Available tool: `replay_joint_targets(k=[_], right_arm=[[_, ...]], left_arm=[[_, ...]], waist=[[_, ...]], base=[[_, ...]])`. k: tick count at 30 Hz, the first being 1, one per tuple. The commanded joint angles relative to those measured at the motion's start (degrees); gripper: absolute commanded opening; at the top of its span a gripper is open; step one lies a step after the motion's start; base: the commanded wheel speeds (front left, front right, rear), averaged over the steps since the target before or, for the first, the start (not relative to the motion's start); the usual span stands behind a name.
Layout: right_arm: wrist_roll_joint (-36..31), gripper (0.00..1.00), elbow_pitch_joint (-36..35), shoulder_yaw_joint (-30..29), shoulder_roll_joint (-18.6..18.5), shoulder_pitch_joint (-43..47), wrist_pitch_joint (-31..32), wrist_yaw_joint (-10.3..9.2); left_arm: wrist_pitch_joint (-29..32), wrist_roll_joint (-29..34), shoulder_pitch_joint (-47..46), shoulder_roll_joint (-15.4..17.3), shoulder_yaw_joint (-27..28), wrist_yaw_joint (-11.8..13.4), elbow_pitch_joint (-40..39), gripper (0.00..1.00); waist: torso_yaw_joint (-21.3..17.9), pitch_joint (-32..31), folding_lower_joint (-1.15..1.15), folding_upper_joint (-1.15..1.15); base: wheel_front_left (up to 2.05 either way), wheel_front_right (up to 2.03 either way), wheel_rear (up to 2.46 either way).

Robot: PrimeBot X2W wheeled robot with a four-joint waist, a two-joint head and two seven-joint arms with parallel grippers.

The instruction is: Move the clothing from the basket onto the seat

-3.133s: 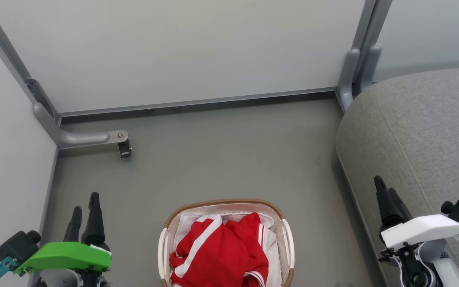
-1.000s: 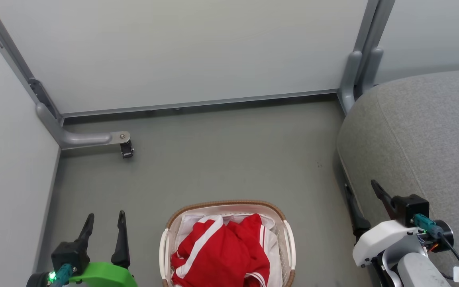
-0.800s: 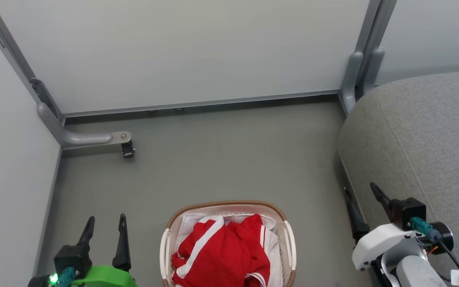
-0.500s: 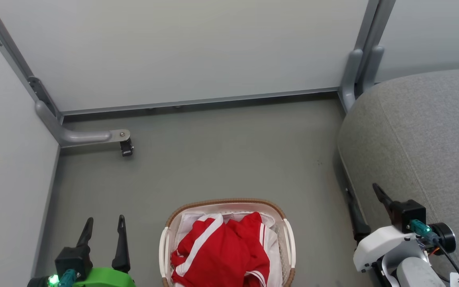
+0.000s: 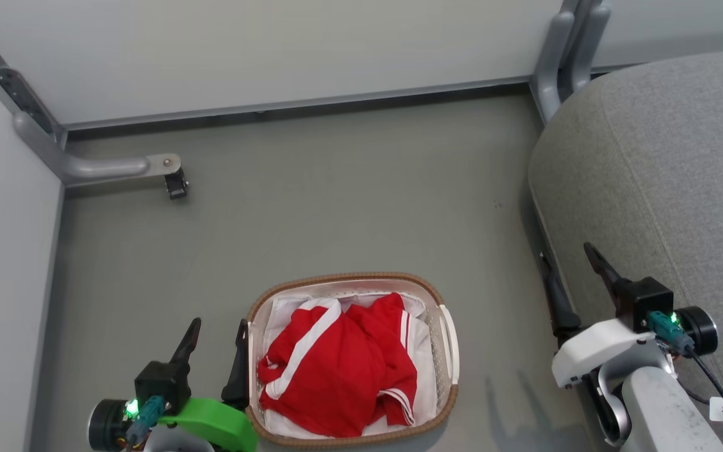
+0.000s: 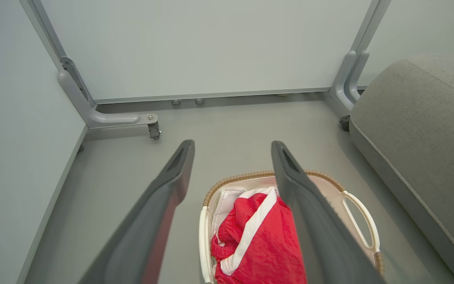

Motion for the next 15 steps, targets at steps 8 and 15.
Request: replay_joint_targets(k=[8,15], right_arm=[[0.6,1.00,-3.0,-0.1,0.0,-5.1,-0.2,-0.02],[1.3,1.00,-6.6,1.3,0.4,-9.8,-0.2,-0.02]], left_arm=[[-0.1,-0.1,-7.8,0.2,-4.7,0.0,3.7,1.00],[-0.1,-0.1,-14.3,0.2,-7.8,-0.3,9.2,1.00]], waist=[[-2.3,12.7,0.00,0.00],[-4.6,20.1,0.00,0.00]], base=[[0.00,0.00,0.00],[0.00,0.00,0.00]])
